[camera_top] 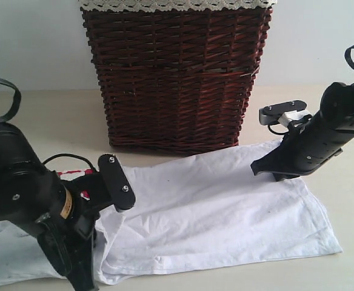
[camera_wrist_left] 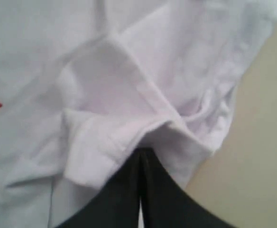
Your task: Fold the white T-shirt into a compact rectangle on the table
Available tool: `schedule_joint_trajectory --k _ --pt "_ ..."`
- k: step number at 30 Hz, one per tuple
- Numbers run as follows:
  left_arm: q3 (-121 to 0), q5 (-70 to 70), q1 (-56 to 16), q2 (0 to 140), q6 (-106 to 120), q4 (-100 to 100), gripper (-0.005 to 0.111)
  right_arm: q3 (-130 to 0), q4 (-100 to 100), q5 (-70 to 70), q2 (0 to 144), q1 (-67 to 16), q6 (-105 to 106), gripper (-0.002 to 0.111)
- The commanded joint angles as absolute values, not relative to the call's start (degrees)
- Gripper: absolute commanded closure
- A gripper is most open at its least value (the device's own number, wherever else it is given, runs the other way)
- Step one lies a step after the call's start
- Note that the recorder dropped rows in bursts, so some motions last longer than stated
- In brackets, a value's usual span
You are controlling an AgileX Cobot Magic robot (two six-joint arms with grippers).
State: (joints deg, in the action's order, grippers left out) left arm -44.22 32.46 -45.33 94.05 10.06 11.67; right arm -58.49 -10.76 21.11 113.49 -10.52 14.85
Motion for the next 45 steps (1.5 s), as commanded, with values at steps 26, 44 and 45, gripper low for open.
schedule_joint_trajectory --k 26,44,45 --pt "-51.84 42.99 -45.24 83.65 -6.86 34.8 0.107 -57.91 -10.45 23.37 114.62 -10.01 15.35 0.108" --pt "-48.47 38.9 -35.95 98.96 3.33 17.0 0.107 -57.91 -10.45 23.38 114.62 -10.01 15.35 0.108" --pt "-48.88 38.9 -35.24 99.38 3.48 17.53 0.107 -57.91 -10.45 23.27 114.62 -10.01 15.35 0.108"
